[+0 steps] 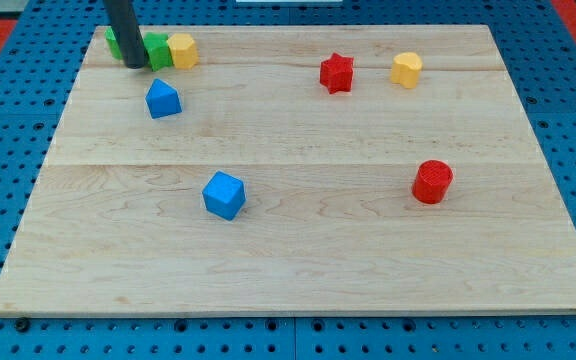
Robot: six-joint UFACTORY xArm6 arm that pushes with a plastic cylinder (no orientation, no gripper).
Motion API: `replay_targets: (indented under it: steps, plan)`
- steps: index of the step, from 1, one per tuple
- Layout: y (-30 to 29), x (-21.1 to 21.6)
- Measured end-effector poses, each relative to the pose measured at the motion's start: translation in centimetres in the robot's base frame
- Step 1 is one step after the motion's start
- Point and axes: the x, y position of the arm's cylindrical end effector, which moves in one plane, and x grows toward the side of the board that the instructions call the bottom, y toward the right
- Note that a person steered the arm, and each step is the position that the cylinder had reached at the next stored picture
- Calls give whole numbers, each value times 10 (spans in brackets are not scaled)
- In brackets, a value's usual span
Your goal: Separate the yellow hexagon from the green star
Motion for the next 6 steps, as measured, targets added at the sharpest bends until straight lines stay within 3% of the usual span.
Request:
replay_targets:
  steps: [2, 3, 5, 6]
  plan:
    - [0, -16]
    - [1, 8]
    - [45, 8]
    - [66, -13]
